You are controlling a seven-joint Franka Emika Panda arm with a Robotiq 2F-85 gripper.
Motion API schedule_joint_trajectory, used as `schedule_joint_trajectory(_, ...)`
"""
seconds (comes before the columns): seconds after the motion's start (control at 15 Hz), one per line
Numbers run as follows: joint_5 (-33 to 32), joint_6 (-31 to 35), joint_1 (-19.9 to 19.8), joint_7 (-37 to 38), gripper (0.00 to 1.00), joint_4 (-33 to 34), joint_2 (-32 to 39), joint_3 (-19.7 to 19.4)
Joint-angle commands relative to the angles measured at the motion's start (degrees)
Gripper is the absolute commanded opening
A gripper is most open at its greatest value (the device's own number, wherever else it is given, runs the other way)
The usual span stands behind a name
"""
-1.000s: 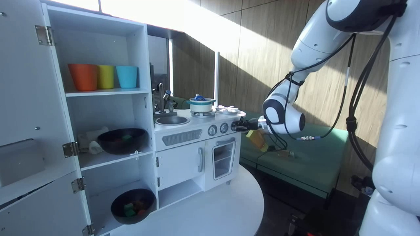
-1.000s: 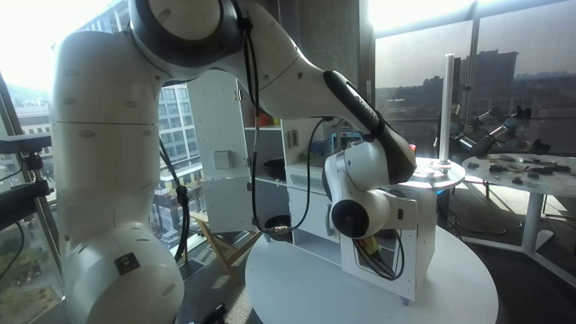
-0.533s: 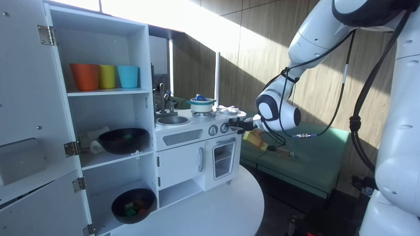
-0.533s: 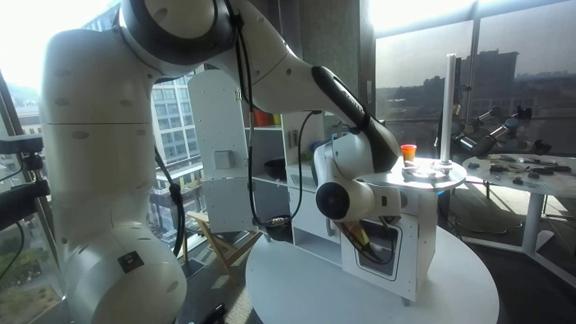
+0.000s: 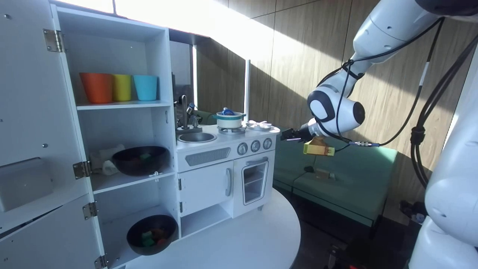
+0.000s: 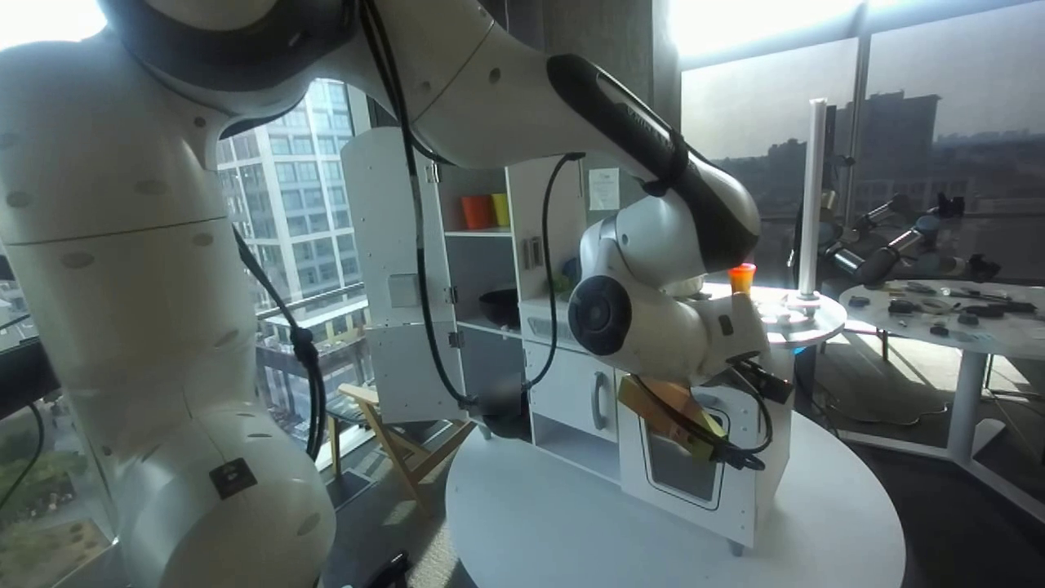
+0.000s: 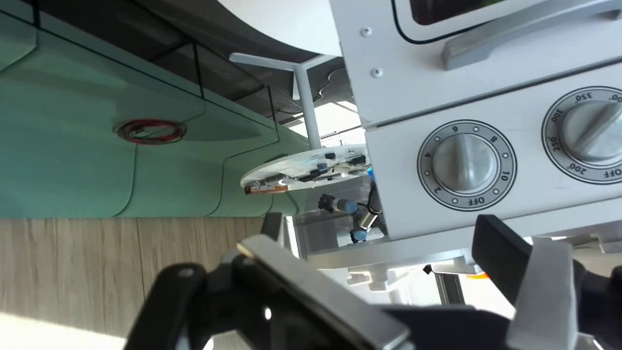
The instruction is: Turn the first right switch to the right
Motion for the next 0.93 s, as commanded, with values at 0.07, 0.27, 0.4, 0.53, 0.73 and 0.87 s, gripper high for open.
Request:
schedule_joint_trajectory(0.07,0.91,8.45,-3.30,-14.83,1.00,-1.85,-4.48,1.90)
schedule_joint_trajectory(0.27,0.91,13.14,-4.50,-22.54,1.00,-3.44,-5.72,4.74)
schedule_joint_trajectory(0.4,-6.41,16.82,-5.54,-15.59,1.00,-4.09,-5.86,9.46)
schedule_joint_trajectory(0.53,-7.44,19.14,-4.35,-15.28,1.00,-5.93,-6.65,12.41)
schedule_joint_trajectory(0.73,-6.87,22.86,-5.60,-16.21,1.00,-7.29,-9.01,17.80)
schedule_joint_trajectory(0.87,-4.97,25.59,-5.69,-17.55,1.00,-7.85,-10.53,20.43)
